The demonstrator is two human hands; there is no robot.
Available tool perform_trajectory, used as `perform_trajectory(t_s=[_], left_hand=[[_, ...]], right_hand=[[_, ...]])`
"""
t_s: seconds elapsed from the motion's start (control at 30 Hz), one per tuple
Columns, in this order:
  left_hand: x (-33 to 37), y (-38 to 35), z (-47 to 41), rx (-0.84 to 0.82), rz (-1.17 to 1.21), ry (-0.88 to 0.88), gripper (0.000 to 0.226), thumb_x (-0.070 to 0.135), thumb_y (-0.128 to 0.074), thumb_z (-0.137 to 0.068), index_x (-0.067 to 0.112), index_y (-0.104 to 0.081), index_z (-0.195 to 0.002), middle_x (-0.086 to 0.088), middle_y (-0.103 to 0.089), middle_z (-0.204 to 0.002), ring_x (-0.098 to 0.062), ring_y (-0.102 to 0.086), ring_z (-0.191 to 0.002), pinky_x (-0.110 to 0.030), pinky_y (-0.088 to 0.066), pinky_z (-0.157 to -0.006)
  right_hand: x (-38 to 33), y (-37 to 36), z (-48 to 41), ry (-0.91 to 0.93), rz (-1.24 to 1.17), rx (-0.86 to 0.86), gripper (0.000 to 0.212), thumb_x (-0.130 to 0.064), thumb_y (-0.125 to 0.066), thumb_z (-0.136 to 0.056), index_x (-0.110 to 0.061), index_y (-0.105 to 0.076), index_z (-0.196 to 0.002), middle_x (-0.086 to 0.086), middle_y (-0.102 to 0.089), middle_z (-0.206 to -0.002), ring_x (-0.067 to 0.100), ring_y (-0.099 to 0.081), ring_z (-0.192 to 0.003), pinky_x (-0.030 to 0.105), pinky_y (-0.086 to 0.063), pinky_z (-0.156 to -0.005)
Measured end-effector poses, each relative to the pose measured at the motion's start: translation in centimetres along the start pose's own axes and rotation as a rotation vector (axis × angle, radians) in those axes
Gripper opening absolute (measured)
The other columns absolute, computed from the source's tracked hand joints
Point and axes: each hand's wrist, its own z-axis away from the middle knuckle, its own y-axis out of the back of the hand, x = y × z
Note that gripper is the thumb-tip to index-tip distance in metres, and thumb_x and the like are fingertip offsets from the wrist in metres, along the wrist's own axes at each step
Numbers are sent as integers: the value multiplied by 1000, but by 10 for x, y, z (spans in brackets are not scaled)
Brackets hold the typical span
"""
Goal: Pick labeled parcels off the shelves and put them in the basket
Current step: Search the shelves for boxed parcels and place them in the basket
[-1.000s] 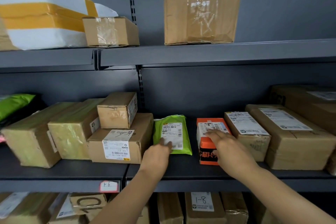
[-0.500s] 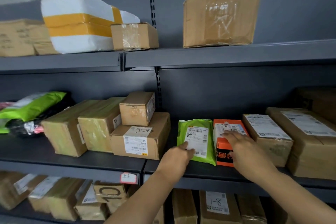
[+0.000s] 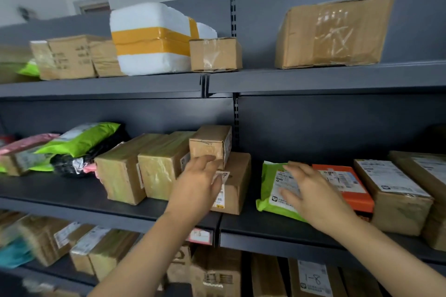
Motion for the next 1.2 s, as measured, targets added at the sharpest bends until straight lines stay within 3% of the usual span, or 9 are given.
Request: perform_trajectory(t_s=[0.23, 0.4, 0.63, 0.73, 0.87, 0.93, 1.0, 1.1, 1.2], left_hand=[[-101, 21, -15, -67, -163, 151, 38, 33, -72, -79, 6, -67, -105, -14, -66, -94, -36, -62, -88, -41, -51, -74], [-146, 6, -22, -240, -123, 89, 75, 69, -33, -85, 12, -55, -128, -9, -59, -124, -30, -54, -114, -40, -42, -96], [-166, -3, -28, -291, 14, -18, 82, 65, -63, -72, 17, -46, -137, -3, -49, -133, -22, -45, -123, -35, -36, -105], [-173, -4, -27, -283, 45, -60, 87, 58, -73, -66, 16, -47, -137, -4, -52, -129, -24, -48, -120, -36, -37, -104], [-174, -13, -23, -188, 106, -72, 80, 68, -59, -64, 8, -65, -116, -10, -65, -104, -31, -63, -95, -42, -52, -85], [-172, -12, -23, -136, 87, -74, 77, 71, -41, -70, 9, -71, -104, -7, -68, -91, -28, -66, -80, -41, -57, -71], [-171, -12, -22, -104, 82, -63, 73, 68, -35, -77, 11, -72, -101, -6, -68, -89, -27, -66, -77, -39, -57, -68], [-170, -9, -23, -114, 91, -39, 74, 66, -24, -83, 13, -69, -110, -5, -67, -100, -26, -64, -89, -39, -53, -79], [-168, -7, -26, -186, 52, -1, 73, 66, -17, -88, 19, -57, -128, -2, -58, -122, -22, -53, -112, -36, -42, -96]], right_hand=[[-73, -31, -55, -58, -167, 97, 75, -48, -59, -86, -28, -21, -148, -1, -28, -152, 18, -32, -136, 35, -34, -109], [-139, -58, -108, -105, -136, 197, 80, -56, -59, -82, -31, -21, -148, -1, -24, -152, 23, -28, -136, 42, -35, -107], [-174, -82, -161, -326, 70, 219, 79, -72, -53, -76, -39, -28, -144, 1, -16, -155, 32, -17, -138, 53, -28, -106], [-181, -91, -170, -428, 93, 160, 76, -74, -52, -75, -35, -39, -138, 5, -22, -148, 33, -22, -134, 52, -35, -100], [-180, -96, -166, -476, 51, 258, 66, -60, -63, -76, -29, -45, -132, 8, -30, -133, 36, -35, -122, 44, -45, -87], [-175, -92, -162, -469, -18, 263, 64, -52, -68, -75, -27, -47, -130, 9, -29, -131, 37, -36, -121, 42, -44, -90], [-169, -88, -154, -438, -117, 288, 68, -45, -74, -70, -25, -47, -129, 8, -30, -128, 37, -37, -121, 40, -42, -95], [-160, -83, -132, -308, -160, 362, 82, -38, -81, -62, -23, -44, -134, 6, -32, -124, 30, -39, -120, 38, -41, -99], [-154, -76, -108, -56, 77, 481, 89, -35, -87, -53, -19, -48, -130, 7, -36, -122, 27, -38, -115, 39, -46, -90]])
